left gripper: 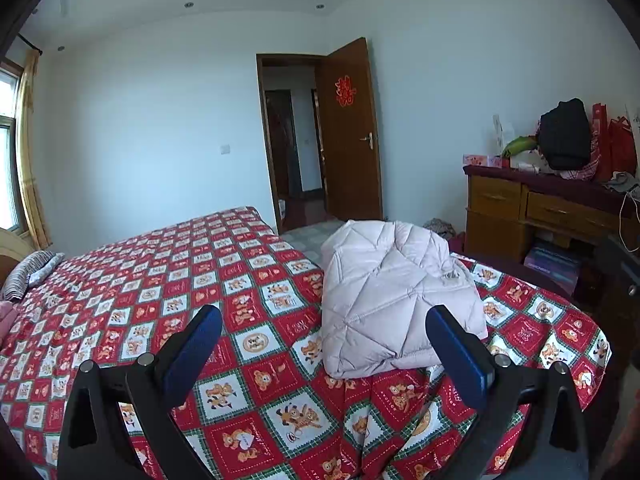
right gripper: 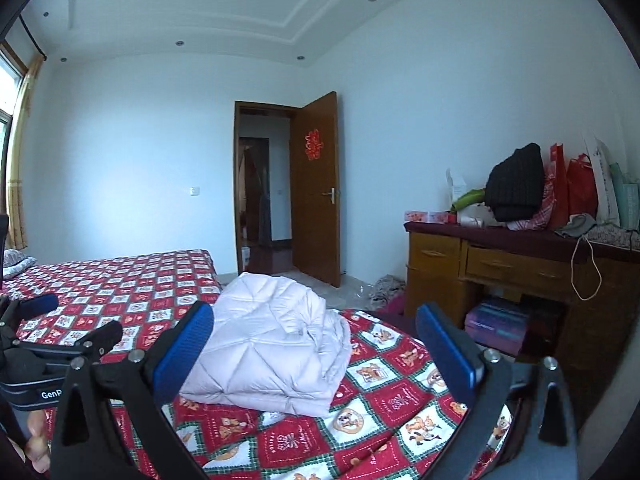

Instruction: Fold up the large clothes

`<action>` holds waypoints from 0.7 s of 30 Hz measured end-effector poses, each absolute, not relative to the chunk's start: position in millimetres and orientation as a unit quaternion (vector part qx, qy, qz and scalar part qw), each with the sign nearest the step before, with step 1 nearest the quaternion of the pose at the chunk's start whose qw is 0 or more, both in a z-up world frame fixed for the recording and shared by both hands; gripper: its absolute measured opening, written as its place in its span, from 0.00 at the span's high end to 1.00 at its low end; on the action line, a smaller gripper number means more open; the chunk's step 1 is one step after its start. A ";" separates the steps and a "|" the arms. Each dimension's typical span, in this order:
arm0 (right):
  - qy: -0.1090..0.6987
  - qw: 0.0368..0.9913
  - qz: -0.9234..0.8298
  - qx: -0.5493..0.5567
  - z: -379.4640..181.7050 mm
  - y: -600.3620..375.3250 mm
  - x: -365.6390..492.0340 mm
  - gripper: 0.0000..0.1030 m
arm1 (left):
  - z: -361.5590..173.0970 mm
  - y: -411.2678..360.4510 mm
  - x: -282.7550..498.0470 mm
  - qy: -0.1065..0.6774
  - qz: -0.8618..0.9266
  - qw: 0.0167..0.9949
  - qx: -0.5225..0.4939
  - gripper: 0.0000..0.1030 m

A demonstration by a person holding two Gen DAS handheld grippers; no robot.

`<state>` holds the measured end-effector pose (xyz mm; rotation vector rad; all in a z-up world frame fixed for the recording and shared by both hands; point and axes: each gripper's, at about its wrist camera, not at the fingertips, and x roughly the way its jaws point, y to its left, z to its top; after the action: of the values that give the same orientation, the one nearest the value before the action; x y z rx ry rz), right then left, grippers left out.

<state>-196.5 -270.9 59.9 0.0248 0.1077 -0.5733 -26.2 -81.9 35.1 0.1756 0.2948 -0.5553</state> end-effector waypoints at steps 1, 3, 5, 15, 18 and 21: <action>0.052 0.958 -0.280 0.014 59.9 -270.2 -196.3 0.00 | 36.4 -80.8 -28.2 0.141 -0.272 0.948 0.086 0.01; 0.047 0.959 -0.280 0.013 60.1 -268.1 -198.7 0.00 | 39.1 -78.1 -30.7 0.136 -0.270 0.950 0.082 0.01; 0.043 0.958 -0.284 0.011 61.1 -266.0 -201.4 0.00 | 41.5 -75.3 -31.7 0.134 -0.269 0.950 0.078 0.01; 0.042 0.959 -0.280 0.017 62.1 -265.8 -203.5 0.00 | 44.4 -71.2 -31.2 0.136 -0.262 0.953 0.071 0.01; 0.044 0.959 -0.279 0.022 62.3 -267.1 -203.8 0.00 | 43.5 -70.5 -30.9 0.137 -0.261 0.953 0.071 0.01; 0.044 0.959 -0.280 0.023 61.5 -268.3 -203.9 0.00 | 43.1 -69.9 -30.4 0.137 -0.260 0.953 0.069 0.01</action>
<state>-203.9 -268.3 61.5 0.0468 0.0897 -0.5685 -30.4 -69.9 43.1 0.1405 0.2789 -0.5288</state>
